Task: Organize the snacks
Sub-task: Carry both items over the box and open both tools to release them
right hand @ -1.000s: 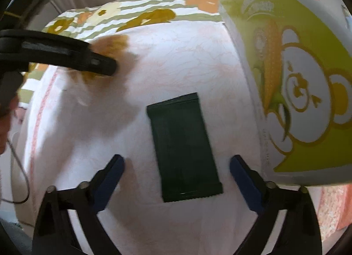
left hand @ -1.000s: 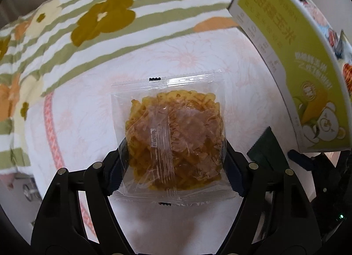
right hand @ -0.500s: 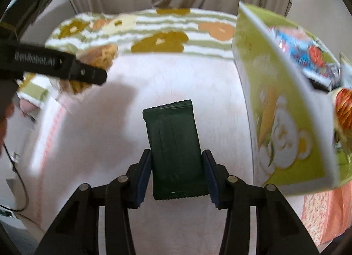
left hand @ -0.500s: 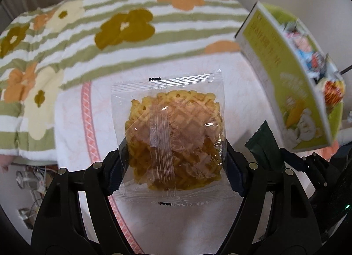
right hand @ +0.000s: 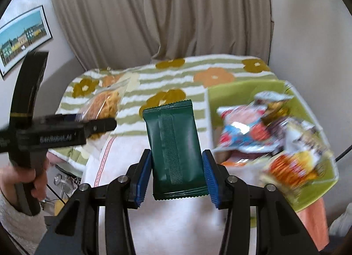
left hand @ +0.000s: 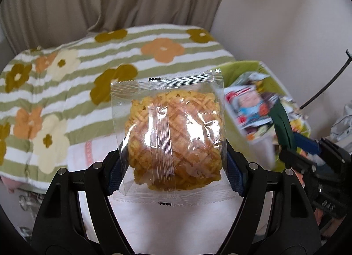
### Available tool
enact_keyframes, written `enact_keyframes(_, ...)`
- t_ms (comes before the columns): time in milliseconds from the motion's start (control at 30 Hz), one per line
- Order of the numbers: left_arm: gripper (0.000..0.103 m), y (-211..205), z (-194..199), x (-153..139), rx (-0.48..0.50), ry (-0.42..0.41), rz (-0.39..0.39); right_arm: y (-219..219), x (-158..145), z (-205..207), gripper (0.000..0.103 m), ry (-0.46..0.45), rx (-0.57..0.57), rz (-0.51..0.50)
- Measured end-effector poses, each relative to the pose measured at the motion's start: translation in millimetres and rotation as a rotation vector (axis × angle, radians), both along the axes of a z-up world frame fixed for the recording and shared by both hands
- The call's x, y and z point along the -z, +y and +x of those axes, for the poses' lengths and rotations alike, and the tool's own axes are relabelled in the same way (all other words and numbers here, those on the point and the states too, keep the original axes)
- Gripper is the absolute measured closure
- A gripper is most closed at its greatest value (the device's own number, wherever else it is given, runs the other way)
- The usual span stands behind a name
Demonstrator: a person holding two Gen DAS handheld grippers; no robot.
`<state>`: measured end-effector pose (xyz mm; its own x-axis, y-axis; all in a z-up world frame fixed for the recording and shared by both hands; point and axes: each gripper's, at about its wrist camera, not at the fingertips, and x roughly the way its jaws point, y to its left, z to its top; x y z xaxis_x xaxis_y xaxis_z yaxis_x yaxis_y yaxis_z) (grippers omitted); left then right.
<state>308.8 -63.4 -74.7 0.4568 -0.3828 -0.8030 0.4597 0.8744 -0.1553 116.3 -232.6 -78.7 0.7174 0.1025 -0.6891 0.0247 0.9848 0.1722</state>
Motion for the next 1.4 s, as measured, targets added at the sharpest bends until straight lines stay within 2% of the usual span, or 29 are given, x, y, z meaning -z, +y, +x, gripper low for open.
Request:
enact_keyframes(200, 0.029, -77.6, -20.8, -10.7, -0.019, 0.0, -0.047, -75.5, -28.7, 5.6, 0.061, -0.014, -0.033, 0.0)
enact_keyframes(433, 0.029, -170.7, -26.3, 20.7, -0.064, 0.074, -0.069, -146.9, -26.6, 20.0, 0.061, 0.002, -0.083, 0.007)
enact_keyframes(667, 0.029, -220.4, -31.7, 39.0, -0.086, 0.1, 0.005, -190.0, -16.0, 30.8, 0.061, 0.022, -0.108, 0.055)
enact_keyframes(833, 0.027, -229.5, -28.6, 46.3, -0.087, 0.11, 0.031, -203.4, -9.9, 34.3, 0.061, 0.024, -0.11, 0.091)
enact_keyframes(900, 0.016, -230.3, -28.1, 47.6, -0.108, 0.101, 0.071, -206.5, -10.1, 36.0, 0.061, 0.021, -0.115, 0.101)
enact_keyframes(933, 0.008, -228.9, -30.9, 46.2, -0.124, 0.09, 0.079, -207.6, -10.8, 37.1, 0.061, 0.021, -0.119, 0.106)
enact_keyframes(967, 0.006, -223.9, -31.5, 44.9, -0.135, 0.084, 0.066, -209.5, -11.2, 38.6, 0.061, 0.02, -0.124, 0.11)
enact_keyframes(1033, 0.006, -210.7, -34.5, 43.5, -0.169, 0.099, 0.008, -210.5, -11.7, 40.8, 0.061, 0.016, -0.133, 0.113)
enact_keyframes(1133, 0.006, -193.7, -37.5, 43.2, -0.211, 0.114, -0.012, -210.7, -9.9, 44.0, 0.061, 0.019, -0.143, 0.125)
enact_keyframes(1400, 0.006, -166.8, -50.1, 27.6, -0.278, 0.062, 0.043, -201.1, -6.0, 66.2, 0.061, 0.057, -0.188, 0.112)
